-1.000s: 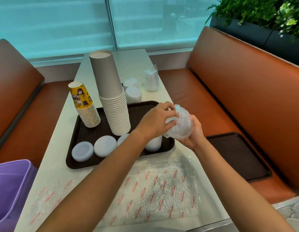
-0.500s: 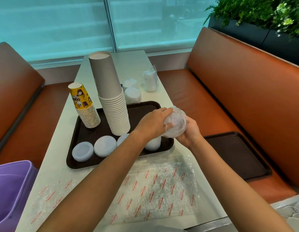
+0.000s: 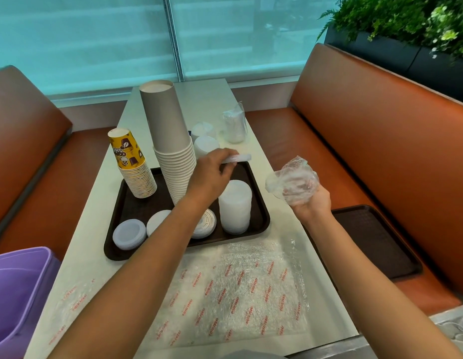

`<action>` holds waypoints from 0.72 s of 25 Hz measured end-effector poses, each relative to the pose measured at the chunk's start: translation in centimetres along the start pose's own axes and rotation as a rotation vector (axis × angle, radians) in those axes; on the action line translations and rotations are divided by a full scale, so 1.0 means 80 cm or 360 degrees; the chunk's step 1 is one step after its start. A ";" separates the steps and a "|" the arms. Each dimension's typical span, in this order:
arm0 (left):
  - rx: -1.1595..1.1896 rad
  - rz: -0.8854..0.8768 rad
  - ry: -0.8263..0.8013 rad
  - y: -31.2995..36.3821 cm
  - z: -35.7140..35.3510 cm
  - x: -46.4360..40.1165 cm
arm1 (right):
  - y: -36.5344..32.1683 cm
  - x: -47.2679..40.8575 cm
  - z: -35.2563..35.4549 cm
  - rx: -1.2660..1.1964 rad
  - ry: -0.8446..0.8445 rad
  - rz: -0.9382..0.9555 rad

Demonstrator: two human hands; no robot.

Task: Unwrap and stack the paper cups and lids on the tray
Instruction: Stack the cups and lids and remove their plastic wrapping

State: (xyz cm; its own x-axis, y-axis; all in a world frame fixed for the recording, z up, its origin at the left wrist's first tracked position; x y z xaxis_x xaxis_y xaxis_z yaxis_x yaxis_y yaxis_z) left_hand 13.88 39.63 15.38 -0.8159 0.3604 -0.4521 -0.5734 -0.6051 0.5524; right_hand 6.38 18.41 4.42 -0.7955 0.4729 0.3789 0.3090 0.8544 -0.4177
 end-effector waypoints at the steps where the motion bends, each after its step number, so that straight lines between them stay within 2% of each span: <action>1: -0.0106 -0.0085 -0.0103 -0.005 -0.007 0.004 | -0.001 -0.001 0.004 -0.0011 0.0041 0.0010; 4: -0.0345 -0.0257 -0.0453 -0.020 -0.034 0.023 | 0.004 -0.001 0.007 0.0008 0.0036 -0.0015; 7: -0.0439 -0.0266 -0.0727 -0.033 -0.049 0.043 | 0.009 0.000 0.006 -0.0002 -0.0002 -0.0033; 11: -0.0427 -0.0403 -0.0440 -0.024 -0.043 0.037 | 0.013 -0.003 0.010 -0.0029 -0.0035 -0.0056; 12: -0.0503 -0.0397 -0.0460 -0.021 -0.045 0.030 | 0.015 -0.005 0.012 -0.0019 -0.0039 -0.0066; 13: -0.0618 -0.0362 -0.0575 -0.020 -0.050 0.021 | 0.016 -0.005 0.013 -0.0031 -0.0043 -0.0080; 16: -0.0952 -0.0287 -0.1141 -0.029 -0.074 0.006 | 0.016 -0.007 0.014 0.0033 -0.0055 -0.0081; 18: -0.0918 -0.0195 -0.1302 -0.035 -0.085 0.011 | 0.013 -0.006 0.013 0.0147 -0.0081 -0.0055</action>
State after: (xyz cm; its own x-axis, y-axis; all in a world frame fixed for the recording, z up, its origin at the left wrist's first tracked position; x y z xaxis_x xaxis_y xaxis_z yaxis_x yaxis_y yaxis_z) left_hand 15.27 36.86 8.65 -0.6785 0.6885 0.2561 -0.7097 -0.7043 0.0134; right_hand 6.60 18.85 2.95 -0.8310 0.4301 0.3528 0.2334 0.8453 -0.4806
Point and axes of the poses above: each hand's wrist, its own x-axis away from the middle knuckle, its own z-axis out of the back of the hand, y = z × x, the point moved 6 cm from there along -x, towards the middle knuckle, and after that the axes turned 11 degrees about -x, right-handed, at the moved point
